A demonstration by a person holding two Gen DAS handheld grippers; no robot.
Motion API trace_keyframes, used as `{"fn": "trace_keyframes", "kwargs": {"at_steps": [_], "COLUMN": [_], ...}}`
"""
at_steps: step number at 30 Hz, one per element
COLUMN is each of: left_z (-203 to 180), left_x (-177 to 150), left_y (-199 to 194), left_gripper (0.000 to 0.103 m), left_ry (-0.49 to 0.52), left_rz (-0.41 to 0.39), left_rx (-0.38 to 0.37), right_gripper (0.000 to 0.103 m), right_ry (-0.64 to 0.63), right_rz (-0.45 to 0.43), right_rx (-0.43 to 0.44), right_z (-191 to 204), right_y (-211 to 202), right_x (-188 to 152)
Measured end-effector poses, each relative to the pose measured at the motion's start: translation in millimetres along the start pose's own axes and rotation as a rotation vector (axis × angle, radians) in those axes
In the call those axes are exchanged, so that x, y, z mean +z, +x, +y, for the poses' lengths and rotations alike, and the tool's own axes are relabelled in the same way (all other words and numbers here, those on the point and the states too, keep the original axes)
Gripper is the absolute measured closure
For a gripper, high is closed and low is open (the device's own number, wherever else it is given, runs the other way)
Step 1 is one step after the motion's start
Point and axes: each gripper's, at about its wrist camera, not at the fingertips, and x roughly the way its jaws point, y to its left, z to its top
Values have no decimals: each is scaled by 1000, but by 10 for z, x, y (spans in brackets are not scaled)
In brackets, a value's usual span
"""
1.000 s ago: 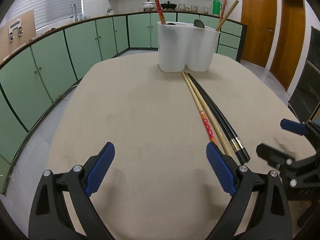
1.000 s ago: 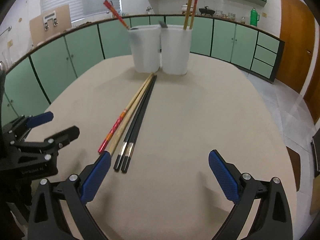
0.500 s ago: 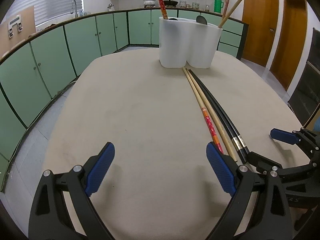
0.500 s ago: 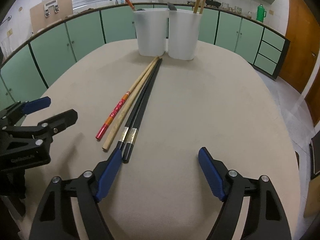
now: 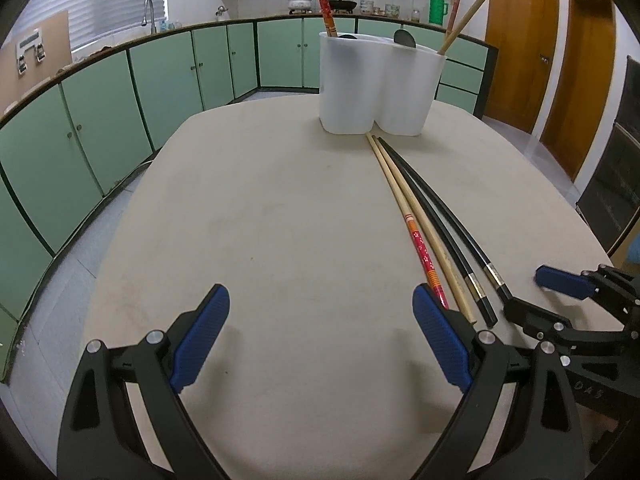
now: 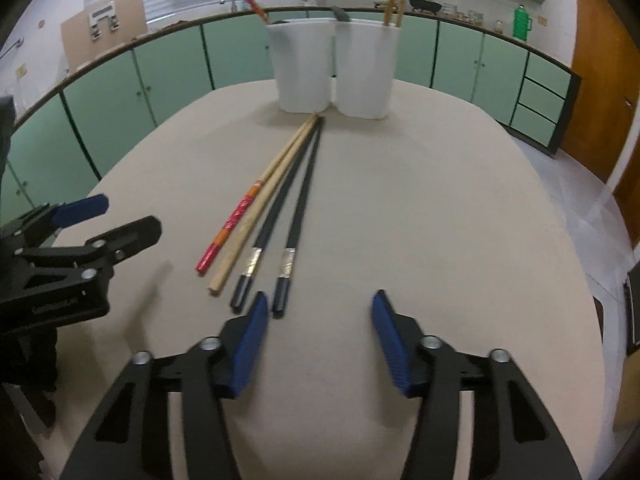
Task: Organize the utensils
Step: 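Close right tool on a black chopstick with metal band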
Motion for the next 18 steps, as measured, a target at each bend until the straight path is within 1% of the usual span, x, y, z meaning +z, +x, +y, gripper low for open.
{"fn": "trace_keyframes", "kwargs": {"at_steps": [1, 2, 4, 5, 6, 7, 8, 9, 12, 15, 18], "left_z": [2, 0, -3, -4, -13, -19, -17, -21, -46, -73, -147], "left_x": [-2, -3, -5, -6, -6, -6, -4, -4, -2, -5, -11], "left_y": [-2, -1, 9, 14, 18, 20, 19, 18, 27, 37, 53], "left_gripper": [13, 13, 13, 13, 13, 13, 13, 13, 13, 13, 13], "left_ry": [1, 1, 0, 0, 0, 1, 1, 2, 3, 0, 13], "left_rz": [-1, 0, 4, 5, 7, 7, 7, 8, 12, 18, 28], "left_rx": [0, -1, -2, -3, -5, -6, -8, -10, -16, -30, -46], "right_gripper": [61, 65, 67, 70, 77, 82, 92, 96, 96, 96, 97], "right_ry": [-8, -13, -21, -24, -28, -30, -34, -42, -43, -12, 3], "right_rz": [-1, -1, 0, 1, 1, 0, 0, 2, 0, -1, -6], "right_rx": [0, 6, 4, 1, 0, 2, 8, 15, 16, 16, -13], "right_z": [23, 42, 71, 79, 91, 100, 103, 115, 115, 50, -37], "right_y": [0, -1, 1, -3, -1, -1, -3, -5, -2, -3, -20], "right_x": [2, 4, 6, 4, 8, 10, 6, 3, 6, 13, 12]}}
